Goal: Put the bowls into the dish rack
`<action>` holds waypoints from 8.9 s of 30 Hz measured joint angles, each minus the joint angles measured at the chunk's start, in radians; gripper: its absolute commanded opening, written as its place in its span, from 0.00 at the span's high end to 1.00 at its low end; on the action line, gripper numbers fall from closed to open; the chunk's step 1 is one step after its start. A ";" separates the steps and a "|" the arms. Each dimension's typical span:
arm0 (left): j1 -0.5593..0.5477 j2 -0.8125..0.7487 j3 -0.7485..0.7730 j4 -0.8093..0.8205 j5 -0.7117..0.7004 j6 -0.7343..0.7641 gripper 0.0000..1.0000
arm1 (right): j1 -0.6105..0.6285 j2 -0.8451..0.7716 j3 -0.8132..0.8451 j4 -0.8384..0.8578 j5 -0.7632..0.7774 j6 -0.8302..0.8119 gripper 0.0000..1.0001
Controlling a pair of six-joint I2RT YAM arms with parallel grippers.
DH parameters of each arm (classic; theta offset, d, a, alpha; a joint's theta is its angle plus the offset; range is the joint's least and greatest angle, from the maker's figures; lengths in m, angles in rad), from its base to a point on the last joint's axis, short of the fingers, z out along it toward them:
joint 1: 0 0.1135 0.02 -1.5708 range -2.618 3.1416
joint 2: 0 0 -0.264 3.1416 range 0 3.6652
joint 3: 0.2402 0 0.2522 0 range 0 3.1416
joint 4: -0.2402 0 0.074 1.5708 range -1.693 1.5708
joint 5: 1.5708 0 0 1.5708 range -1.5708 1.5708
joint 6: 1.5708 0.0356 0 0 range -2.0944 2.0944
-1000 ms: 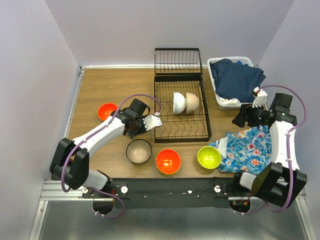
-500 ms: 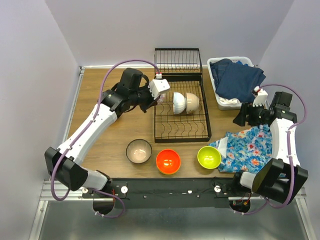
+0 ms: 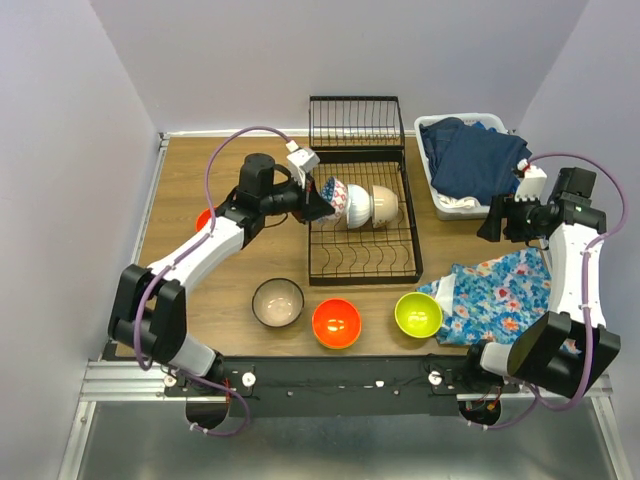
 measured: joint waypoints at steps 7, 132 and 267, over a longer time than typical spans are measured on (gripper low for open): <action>0.061 0.139 -0.034 0.374 0.060 -0.321 1.00 | 0.001 0.024 0.023 -0.036 0.040 0.023 0.22; 0.077 -0.338 -0.034 -1.185 -0.090 1.252 0.37 | 0.001 0.045 -0.026 0.014 0.003 0.064 0.22; -0.332 0.642 -0.090 1.244 -0.178 -1.190 1.00 | 0.002 0.002 -0.032 -0.064 0.137 0.148 0.23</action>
